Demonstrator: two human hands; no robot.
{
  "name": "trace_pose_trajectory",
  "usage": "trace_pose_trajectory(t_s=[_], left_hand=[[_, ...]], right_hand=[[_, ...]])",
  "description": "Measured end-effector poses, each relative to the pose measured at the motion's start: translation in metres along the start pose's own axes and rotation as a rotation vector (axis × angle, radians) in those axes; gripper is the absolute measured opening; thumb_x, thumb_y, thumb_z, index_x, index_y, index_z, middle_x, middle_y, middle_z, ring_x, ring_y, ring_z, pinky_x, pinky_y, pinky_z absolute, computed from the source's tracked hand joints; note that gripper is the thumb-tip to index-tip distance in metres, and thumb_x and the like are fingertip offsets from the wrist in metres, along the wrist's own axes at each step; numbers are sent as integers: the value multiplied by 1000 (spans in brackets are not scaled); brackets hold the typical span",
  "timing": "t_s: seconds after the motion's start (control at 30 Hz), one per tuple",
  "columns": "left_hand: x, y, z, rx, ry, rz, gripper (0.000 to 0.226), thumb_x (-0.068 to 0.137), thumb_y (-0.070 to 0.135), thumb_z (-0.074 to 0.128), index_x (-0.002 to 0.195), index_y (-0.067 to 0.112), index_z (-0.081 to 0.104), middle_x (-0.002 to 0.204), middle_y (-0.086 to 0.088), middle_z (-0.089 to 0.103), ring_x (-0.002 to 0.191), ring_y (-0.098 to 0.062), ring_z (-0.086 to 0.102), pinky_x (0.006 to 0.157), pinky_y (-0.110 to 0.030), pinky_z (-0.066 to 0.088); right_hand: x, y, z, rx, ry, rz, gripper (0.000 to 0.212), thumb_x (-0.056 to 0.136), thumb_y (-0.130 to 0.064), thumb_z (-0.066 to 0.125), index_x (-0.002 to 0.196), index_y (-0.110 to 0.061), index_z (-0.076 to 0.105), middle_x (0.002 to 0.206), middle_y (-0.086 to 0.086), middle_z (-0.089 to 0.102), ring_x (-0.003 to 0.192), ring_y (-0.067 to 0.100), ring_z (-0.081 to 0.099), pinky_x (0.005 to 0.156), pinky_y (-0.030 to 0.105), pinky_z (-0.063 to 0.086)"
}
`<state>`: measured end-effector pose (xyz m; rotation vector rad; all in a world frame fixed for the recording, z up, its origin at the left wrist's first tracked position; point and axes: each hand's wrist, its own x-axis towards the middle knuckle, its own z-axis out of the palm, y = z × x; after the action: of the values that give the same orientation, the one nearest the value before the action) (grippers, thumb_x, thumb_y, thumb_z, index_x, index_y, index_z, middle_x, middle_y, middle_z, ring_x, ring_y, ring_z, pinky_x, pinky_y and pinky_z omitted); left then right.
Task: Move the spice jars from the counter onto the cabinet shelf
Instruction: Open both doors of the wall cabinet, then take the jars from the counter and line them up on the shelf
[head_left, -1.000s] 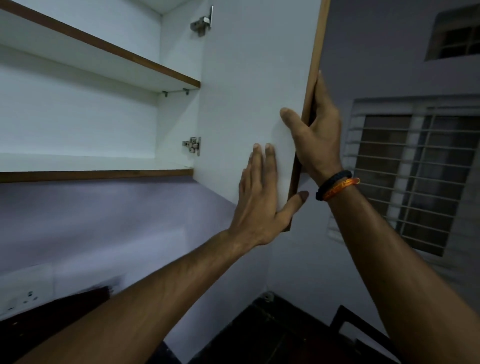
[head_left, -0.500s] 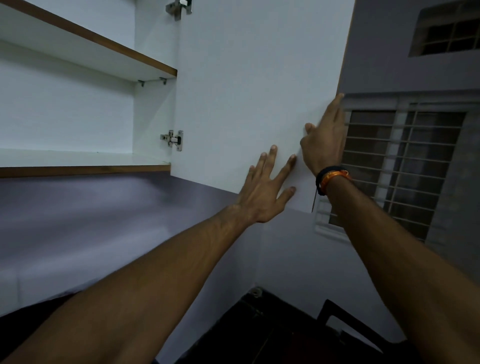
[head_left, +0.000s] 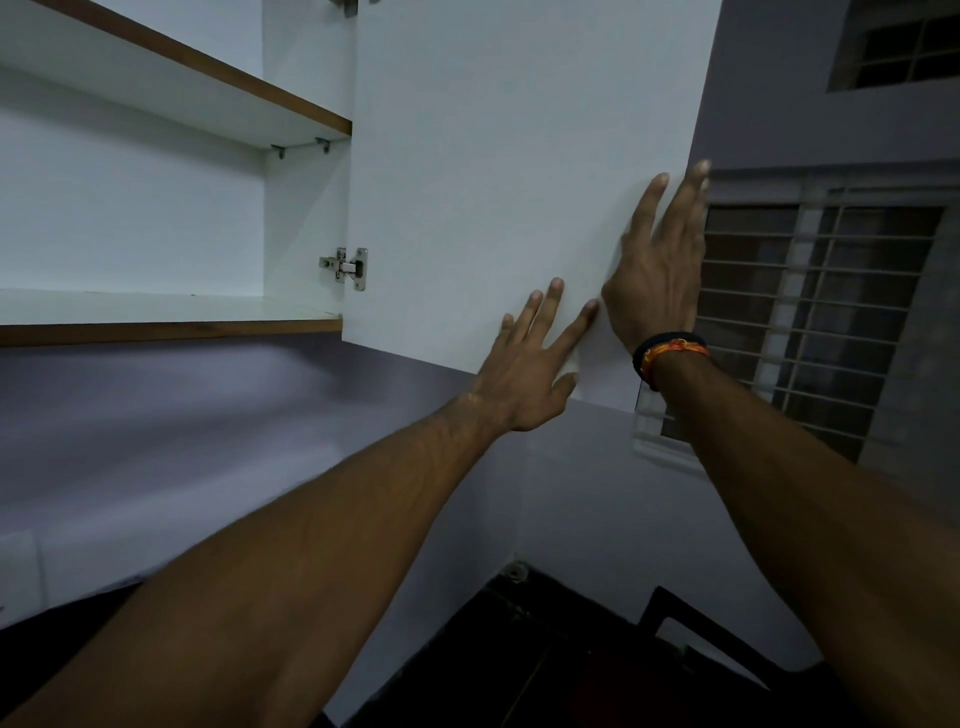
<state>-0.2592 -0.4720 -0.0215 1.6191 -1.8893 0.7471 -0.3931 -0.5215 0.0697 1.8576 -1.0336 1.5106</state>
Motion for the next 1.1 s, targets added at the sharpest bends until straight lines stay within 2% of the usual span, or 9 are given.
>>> trace_pose_trajectory(t_s=[0.17, 0.3, 0.37, 0.4, 0.5, 0.63, 0.8, 1.0, 1.1], left_hand=[[-11, -9, -22, 28, -95, 36, 83, 99, 37, 50, 160, 34, -6, 167, -8, -19, 155, -35, -5, 124, -55, 8], [-39, -27, -41, 64, -155, 10, 85, 97, 33, 55, 161, 28, -1, 168, -11, -9, 155, -35, 4, 125, -49, 9], [-60, -43, -51, 86, -191, -30, 86, 95, 31, 57, 161, 24, 2, 169, -12, 0, 154, -34, 9, 124, -46, 10], [-70, -50, -56, 95, -213, -53, 85, 94, 31, 57, 161, 22, 5, 168, -13, 6, 153, -32, 13, 123, -43, 12], [-109, -76, -73, 131, -304, -148, 82, 94, 28, 59, 161, 15, 12, 166, -13, 19, 151, -29, 21, 122, -41, 16], [-171, -111, -98, 194, -409, -316, 80, 95, 28, 58, 160, 14, 14, 165, -10, 22, 150, -29, 22, 123, -44, 19], [-259, -143, -139, 287, -486, -502, 78, 95, 28, 59, 160, 14, 17, 164, -12, 24, 148, -32, 26, 120, -46, 24], [-360, -156, -173, 262, -500, -757, 73, 95, 26, 59, 158, 15, 23, 161, -13, 31, 144, -34, 32, 117, -47, 32], [-415, -149, -181, 199, -474, -910, 71, 95, 24, 60, 156, 17, 26, 158, -14, 36, 141, -33, 36, 115, -47, 35]], right_hand=[[-2, -16, -13, -89, -28, 33, 83, 82, 6, 41, 159, 1, 10, 165, 34, -2, 155, 46, -1, 126, 60, 4], [-10, -44, -17, -128, -77, -76, 82, 79, 3, 46, 157, 3, 21, 166, 30, 4, 156, 44, 1, 125, 61, 1], [-21, -63, -11, -23, -128, -128, 73, 81, 2, 49, 153, 3, 33, 164, 28, 19, 156, 42, 9, 127, 56, 5], [-28, -72, -7, 50, -148, -156, 67, 82, 2, 51, 149, 2, 41, 160, 27, 31, 155, 41, 17, 127, 54, 13], [-53, -107, 4, 253, -231, -243, 55, 82, 4, 54, 137, 0, 57, 139, 24, 55, 137, 40, 44, 108, 51, 37], [-91, -168, 18, 426, -333, -336, 51, 80, 6, 54, 130, -1, 63, 124, 23, 63, 113, 42, 57, 93, 48, 43], [-142, -251, 22, 594, -450, -418, 48, 82, 4, 53, 128, -3, 65, 121, 20, 64, 108, 40, 56, 89, 45, 44], [-213, -333, 8, 803, -607, -487, 42, 90, -1, 55, 130, -8, 66, 129, 16, 66, 117, 36, 58, 102, 45, 46], [-261, -365, -4, 897, -731, -558, 41, 90, -1, 56, 129, -7, 67, 128, 16, 66, 117, 35, 58, 102, 44, 47]])
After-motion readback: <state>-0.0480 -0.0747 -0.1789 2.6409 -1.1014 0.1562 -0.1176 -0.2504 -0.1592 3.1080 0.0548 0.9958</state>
